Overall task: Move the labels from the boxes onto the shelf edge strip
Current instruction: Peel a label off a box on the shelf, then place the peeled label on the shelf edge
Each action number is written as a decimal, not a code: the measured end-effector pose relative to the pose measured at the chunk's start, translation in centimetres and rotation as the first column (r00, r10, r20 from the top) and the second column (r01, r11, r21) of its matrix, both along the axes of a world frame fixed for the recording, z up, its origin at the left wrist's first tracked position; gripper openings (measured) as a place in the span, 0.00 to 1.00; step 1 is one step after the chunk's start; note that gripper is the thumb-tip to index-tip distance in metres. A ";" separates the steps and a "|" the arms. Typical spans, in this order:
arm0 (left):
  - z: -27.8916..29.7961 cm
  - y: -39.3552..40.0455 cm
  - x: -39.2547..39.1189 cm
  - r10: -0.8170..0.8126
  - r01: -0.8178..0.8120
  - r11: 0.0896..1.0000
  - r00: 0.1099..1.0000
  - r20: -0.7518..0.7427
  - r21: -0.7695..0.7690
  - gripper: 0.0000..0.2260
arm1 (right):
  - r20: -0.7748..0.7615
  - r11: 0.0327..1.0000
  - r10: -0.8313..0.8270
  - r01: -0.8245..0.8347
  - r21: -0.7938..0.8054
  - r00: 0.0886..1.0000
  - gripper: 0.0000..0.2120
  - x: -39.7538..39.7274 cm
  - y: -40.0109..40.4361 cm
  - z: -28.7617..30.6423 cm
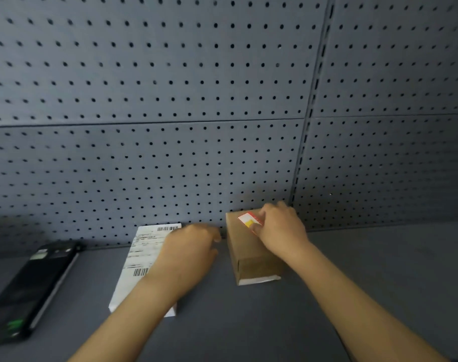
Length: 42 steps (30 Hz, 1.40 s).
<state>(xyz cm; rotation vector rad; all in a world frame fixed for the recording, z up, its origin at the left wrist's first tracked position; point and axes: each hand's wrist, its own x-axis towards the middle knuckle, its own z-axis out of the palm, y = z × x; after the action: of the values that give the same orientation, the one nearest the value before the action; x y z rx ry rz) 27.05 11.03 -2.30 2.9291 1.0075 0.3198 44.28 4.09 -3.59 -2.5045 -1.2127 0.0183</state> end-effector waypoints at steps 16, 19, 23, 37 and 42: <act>0.3 2.5 0.6 -0.046 0.046 0.999 0.998 0.043 0.009 0.13 | -0.041 0.984 0.044 -0.036 0.176 0.998 0.07 0.0 0.0 2.2; 0.4 2.3 0.4 -0.045 0.044 0.999 0.998 0.051 0.014 0.13 | -0.069 0.970 0.101 -0.083 0.230 0.992 0.05 -1.3 -0.3 2.4; 0.2 1.8 -0.6 -0.015 0.016 1.000 0.998 0.066 -0.005 0.12 | -0.074 0.953 0.190 -0.166 0.252 0.979 0.05 -3.6 -0.5 2.3; 0.1 1.3 -10.5 0.158 -0.154 0.987 0.984 0.081 -0.048 0.11 | -0.051 0.885 0.435 -0.417 0.208 0.899 0.07 -12.7 0.8 0.5; 0.2 2.3 -16.0 0.212 -0.211 0.977 0.967 0.143 -0.023 0.11 | -0.040 0.878 0.453 -0.438 0.195 0.891 0.09 -17.9 2.4 0.3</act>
<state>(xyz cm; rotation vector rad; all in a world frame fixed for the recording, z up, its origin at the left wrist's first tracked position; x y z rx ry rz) 11.05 13.38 -2.12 2.7465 1.2967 0.5243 26.34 6.48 -3.24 -2.0008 -1.6492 0.1234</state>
